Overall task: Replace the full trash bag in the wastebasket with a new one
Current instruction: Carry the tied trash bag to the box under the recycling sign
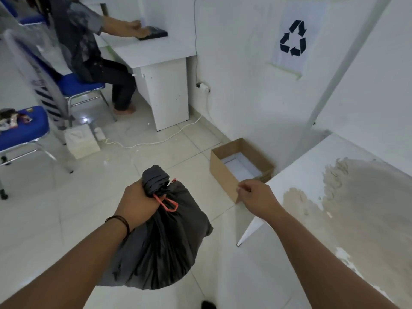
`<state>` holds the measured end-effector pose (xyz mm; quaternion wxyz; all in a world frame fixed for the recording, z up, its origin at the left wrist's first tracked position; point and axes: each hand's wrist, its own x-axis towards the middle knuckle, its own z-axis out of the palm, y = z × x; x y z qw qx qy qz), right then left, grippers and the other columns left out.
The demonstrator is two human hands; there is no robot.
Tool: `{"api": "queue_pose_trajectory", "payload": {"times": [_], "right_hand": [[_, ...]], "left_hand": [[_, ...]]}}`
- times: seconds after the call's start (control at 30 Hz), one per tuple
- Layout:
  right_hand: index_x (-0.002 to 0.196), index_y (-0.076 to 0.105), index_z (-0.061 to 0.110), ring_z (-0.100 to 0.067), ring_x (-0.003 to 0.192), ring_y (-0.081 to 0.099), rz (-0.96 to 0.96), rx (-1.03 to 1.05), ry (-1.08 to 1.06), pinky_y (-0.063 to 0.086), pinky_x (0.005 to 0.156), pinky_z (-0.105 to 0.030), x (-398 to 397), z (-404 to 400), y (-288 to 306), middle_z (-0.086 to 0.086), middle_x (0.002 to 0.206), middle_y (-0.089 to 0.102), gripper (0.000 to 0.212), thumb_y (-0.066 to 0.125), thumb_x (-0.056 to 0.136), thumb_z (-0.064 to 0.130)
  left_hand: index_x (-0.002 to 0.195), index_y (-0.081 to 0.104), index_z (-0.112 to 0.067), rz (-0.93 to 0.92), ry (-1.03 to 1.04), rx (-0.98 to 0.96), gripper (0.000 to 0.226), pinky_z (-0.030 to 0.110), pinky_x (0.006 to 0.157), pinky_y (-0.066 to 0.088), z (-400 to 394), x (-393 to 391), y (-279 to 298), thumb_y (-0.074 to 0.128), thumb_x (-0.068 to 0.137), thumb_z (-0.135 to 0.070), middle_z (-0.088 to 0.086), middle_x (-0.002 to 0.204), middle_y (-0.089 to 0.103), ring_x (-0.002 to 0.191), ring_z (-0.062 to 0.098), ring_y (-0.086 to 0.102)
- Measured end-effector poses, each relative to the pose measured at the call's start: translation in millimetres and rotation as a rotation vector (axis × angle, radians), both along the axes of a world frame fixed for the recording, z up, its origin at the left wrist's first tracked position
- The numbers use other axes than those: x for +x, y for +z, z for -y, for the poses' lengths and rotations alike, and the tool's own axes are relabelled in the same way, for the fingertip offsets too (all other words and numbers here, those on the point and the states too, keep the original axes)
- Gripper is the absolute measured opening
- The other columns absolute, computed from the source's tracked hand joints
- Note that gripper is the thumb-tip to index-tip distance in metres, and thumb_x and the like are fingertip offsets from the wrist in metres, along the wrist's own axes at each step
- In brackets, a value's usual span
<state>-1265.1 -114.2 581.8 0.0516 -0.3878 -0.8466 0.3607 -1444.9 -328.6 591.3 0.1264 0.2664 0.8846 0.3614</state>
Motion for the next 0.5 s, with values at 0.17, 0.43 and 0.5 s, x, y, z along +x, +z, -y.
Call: {"api": "queue_pose_trajectory", "payload": {"times": [0.17,0.43,0.5], "right_hand": [[0.092,0.063,0.016,-0.01,0.076,0.054,-0.006,-0.003,-0.059,0.033,0.057,-0.013,-59.4,-53.4,-14.1,0.006,0.083,0.06,0.017,0.049,0.092,0.025],[0.087,0.062,0.013,-0.021,0.089,0.059,0.071,-0.099,-0.234,0.038,0.069,-0.023,-138.0,-147.5,-27.2,0.0,0.088,0.063,0.017,0.049,0.092,0.024],[0.11,0.064,0.01,-0.02,0.104,0.058,0.083,-0.114,-0.301,0.037,0.078,-0.022,-149.8,-167.9,-26.2,-0.003,0.11,0.065,0.028,0.049,0.093,0.025]], "left_hand": [[0.068,0.049,-0.008,-0.024,-0.062,-0.038,0.021,0.022,0.055,0.038,-58.2,-79.8,-6.8,0.063,0.082,-0.016,0.002,0.065,0.054,0.06,0.012,0.046],[0.067,0.047,-0.005,0.048,-0.187,-0.084,0.021,0.022,0.053,0.033,-161.5,-186.4,-14.1,0.06,0.082,-0.01,0.007,0.062,0.053,0.058,0.013,0.04],[0.067,0.049,-0.005,0.048,-0.223,-0.096,0.02,0.02,0.052,0.034,-190.8,-210.0,-16.5,0.062,0.081,-0.012,0.005,0.06,0.054,0.056,0.011,0.041]]}}
